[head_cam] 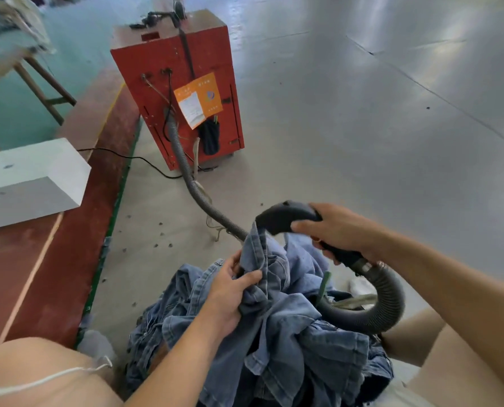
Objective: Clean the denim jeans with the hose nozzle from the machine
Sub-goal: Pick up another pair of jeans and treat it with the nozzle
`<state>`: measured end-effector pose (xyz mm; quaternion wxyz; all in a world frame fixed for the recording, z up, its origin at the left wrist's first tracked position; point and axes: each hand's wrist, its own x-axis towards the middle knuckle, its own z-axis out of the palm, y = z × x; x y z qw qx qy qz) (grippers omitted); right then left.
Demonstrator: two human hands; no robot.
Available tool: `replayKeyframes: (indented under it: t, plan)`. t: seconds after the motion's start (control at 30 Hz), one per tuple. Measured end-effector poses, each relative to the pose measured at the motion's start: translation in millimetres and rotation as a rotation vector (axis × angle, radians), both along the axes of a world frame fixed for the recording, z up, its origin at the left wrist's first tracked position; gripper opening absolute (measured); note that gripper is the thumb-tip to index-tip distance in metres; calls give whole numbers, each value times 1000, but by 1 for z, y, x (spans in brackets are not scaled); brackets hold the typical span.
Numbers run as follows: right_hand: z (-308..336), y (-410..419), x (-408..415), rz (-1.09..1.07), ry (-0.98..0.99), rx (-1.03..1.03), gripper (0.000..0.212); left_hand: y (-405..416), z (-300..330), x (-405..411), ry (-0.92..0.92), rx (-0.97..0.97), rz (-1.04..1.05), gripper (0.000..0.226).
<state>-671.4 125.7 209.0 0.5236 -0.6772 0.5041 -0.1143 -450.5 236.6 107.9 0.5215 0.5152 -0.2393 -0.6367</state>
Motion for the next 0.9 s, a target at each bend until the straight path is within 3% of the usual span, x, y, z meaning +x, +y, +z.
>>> replayKeyframes:
  t: [0.07,0.13,0.23,0.33,0.5,0.63,0.7,0.8,0.9]
  plan:
    - [-5,18,10,190,69,30,15,0,1,2,-3,3,-9,49]
    - [-13,24,23,224,116,-25,18,2,2,3,-12,-7,-36,49]
    - [-14,10,26,-43,125,-150,17,6,1,3,57,-20,-49,53]
    - [-4,-2,10,-159,33,-90,16,4,5,1,103,17,-5,48]
    - [-14,29,23,242,104,-34,15,-1,8,9,253,100,41,35]
    - [-16,21,33,7,194,-219,19,4,7,12,404,97,31,40]
    - [-9,17,24,-51,159,-205,20,3,6,13,464,117,44,40]
    - [-6,33,22,169,110,-130,15,-2,1,18,490,146,54,38]
    - [-17,43,35,320,270,-253,20,0,-5,19,553,128,46,47]
